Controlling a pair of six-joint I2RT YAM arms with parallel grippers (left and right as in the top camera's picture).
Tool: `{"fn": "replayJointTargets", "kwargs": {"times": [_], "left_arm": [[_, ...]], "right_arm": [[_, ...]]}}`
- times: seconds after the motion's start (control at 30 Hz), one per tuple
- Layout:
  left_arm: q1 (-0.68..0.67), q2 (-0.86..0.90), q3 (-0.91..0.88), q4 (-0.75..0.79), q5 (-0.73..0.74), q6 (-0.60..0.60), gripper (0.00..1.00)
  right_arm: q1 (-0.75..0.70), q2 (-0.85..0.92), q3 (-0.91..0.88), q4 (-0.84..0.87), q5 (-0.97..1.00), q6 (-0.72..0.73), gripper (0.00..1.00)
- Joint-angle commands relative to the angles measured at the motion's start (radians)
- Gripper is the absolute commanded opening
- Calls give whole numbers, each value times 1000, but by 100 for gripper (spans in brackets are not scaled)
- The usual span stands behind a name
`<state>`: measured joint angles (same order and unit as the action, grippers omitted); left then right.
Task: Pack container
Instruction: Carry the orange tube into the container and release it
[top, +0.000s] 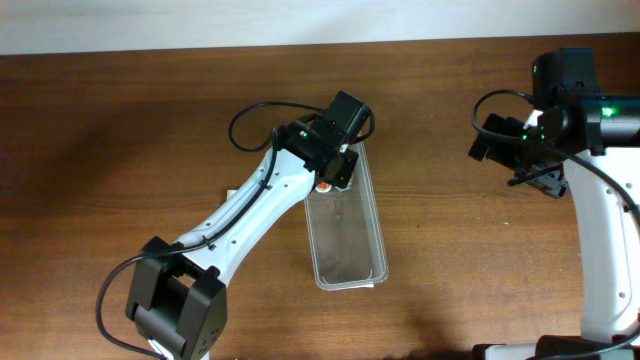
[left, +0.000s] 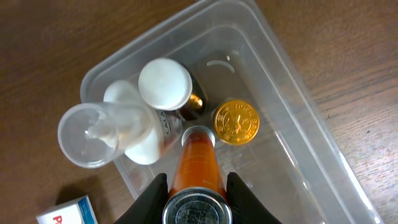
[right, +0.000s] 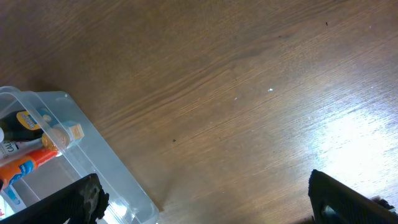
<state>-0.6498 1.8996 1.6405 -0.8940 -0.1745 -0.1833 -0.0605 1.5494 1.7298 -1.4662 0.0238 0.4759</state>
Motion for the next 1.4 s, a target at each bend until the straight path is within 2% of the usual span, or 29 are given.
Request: {"fn": "replayJointTargets", "kwargs": {"times": [0.0,0.1,0.27,0.57,0.77,1.07,1.23,1.37], "left_arm": [[-2,2,14,15,-18,2,26],[-2,4,11,34,-17,2,33],[-2,14,11,42,-17,2,38],[-2,42,11,42,-14,2,40],[-2,37,20,34,-33,2,47],[-2,-83,62,14,-37,21,64],[0,-156,62,-35,-109,20,66],[40,-195,62,-143,-147,-13,67]], "right_arm": [[-6,-6,8,0,-2,11,98],[-6,-6,8,0,-2,12,98],[-6,-6,8,0,-2,11,98],[-6,-6,8,0,-2,12,98],[-6,-6,8,0,-2,12,98],[-6,-6,8,0,-2,11,98],[-6,-6,8,0,-2,11,99],[-6,-6,8,0,-2,12,99]]}}
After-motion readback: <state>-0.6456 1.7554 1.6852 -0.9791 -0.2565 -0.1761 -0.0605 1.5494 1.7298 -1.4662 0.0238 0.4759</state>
